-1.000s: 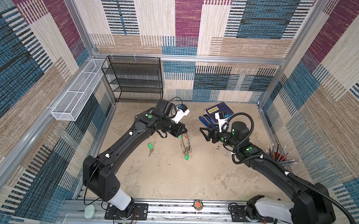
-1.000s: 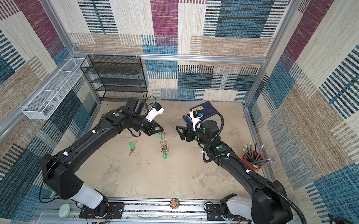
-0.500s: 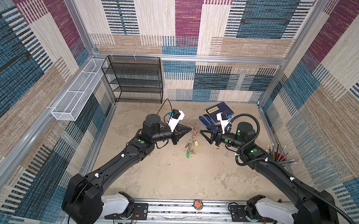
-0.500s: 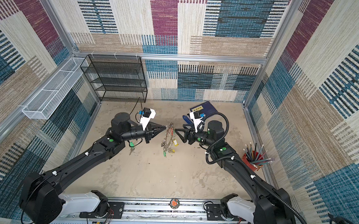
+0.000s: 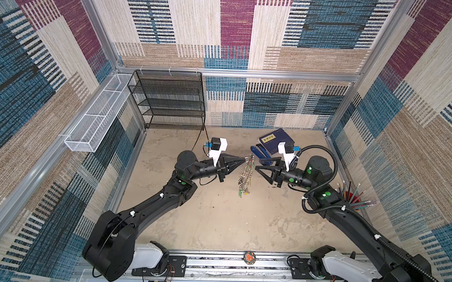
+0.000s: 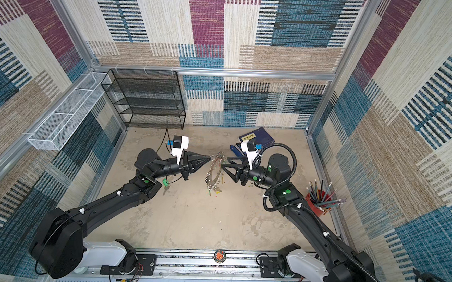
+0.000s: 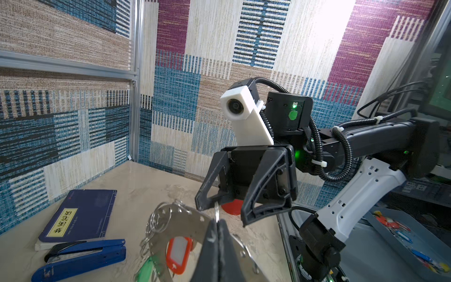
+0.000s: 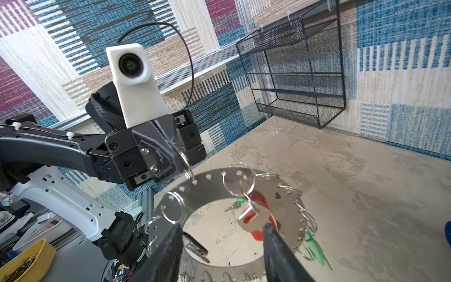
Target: Put the keys on the keyring
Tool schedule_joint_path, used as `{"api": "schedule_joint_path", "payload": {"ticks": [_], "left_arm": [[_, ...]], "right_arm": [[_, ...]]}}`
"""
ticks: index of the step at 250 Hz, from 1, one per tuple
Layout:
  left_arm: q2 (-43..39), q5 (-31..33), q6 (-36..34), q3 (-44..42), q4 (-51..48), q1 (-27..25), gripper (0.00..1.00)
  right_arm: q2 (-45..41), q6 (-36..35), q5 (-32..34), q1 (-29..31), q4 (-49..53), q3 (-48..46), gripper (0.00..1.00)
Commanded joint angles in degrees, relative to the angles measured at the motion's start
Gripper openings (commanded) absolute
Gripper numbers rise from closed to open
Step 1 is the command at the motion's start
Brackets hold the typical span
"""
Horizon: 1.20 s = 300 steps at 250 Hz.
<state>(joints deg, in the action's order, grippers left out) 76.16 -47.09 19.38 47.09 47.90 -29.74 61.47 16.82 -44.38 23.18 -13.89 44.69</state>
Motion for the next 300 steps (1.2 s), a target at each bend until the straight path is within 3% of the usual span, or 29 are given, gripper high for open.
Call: {"api": "schedule_joint_path", "payload": {"ticks": [1, 86, 300], "left_arm": [[0.13, -2.57, 1.01, -0.07, 5.11, 0.03, 0.0], [1.06, -5.81, 2.43, -0.8, 8.82, 0.04, 0.0], [4.71, -10.84, 8.13, 0.79, 13.88, -0.06, 0.0]], "right_arm": [[0.65, 0.64, -3.79, 0.02, -3.29, 0.95, 0.51], [2.36, 1.06, -7.77, 0.02, -5.4, 3.08, 0.42], [5.24, 2.85, -14.27, 0.68, -9.56, 3.84, 0.33]]}}
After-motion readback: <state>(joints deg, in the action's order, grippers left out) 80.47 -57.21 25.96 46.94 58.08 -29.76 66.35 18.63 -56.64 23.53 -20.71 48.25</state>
